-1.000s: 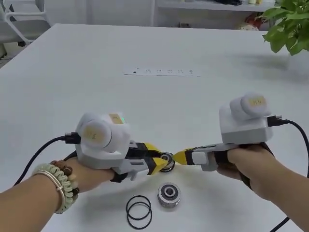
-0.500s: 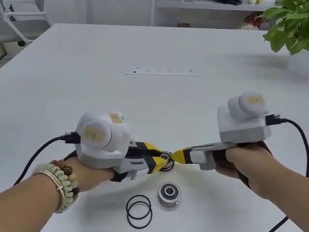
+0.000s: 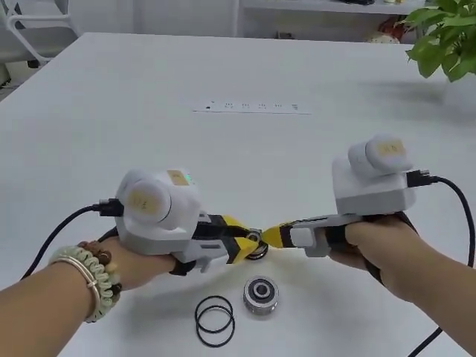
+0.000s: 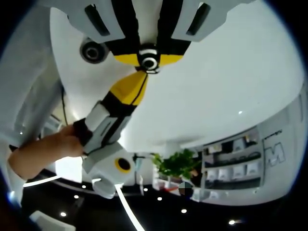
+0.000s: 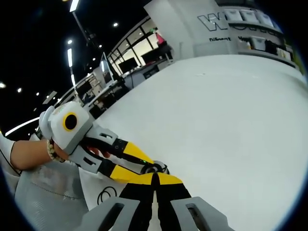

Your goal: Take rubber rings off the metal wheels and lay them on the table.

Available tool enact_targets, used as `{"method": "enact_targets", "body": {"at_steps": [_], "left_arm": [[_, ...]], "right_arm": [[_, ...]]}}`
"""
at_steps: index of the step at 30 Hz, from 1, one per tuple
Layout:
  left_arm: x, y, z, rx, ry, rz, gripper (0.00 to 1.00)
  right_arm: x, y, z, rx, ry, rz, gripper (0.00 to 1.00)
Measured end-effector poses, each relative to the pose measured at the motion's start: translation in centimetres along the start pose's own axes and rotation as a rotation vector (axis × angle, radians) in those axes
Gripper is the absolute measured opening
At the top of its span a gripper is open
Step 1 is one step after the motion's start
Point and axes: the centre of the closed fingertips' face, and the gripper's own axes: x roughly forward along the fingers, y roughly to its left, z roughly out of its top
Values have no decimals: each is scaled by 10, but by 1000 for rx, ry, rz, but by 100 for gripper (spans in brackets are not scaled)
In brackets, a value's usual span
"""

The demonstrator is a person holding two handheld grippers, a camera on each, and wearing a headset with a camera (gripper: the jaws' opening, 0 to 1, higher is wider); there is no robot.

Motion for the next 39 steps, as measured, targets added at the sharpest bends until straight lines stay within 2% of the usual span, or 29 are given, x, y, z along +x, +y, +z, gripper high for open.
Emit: {"method": "enact_targets", "body": {"at_steps": [7,16,23,24,25,26,27,28,29,30,35,38,39], "left_arm": [[0,0,0,-1,-2,2,14],[0,0,0,0,-3,1,14],[0,0,0,0,-3,1,14],[0,0,0,0,-4,1,14],[0,0,0,-1,-4,2,14],[0,0,0,-1,-4,2,14],[0,0,0,-2,-4,2,14],[0,0,0,-1,-4,2,14],[0,0,0,-1,-4,3,14],[0,0,0,0,-3,3,14],[0,0,0,-6,-4,4,14],[0,1,1,-48,-16,2,14],[0,1,1,-44,-16,2,14]], "right_arm": [[1,2,0,-37,8,-7,0],[2,3,2,-46,5,1,0],[3,8,4,-55,-2,27,0],[5,23,17,-34,-80,101,0],[3,25,23,-2,-105,110,0],[2,22,21,-2,-76,82,0],[3,11,18,-90,-43,4,0],[5,11,20,-107,-56,-2,0],[5,16,16,-71,-48,32,0],[6,17,14,-56,-43,42,0],[5,10,14,-56,-41,18,0],[5,7,12,-54,-35,6,0],[5,6,11,-56,-28,-2,0]]}}
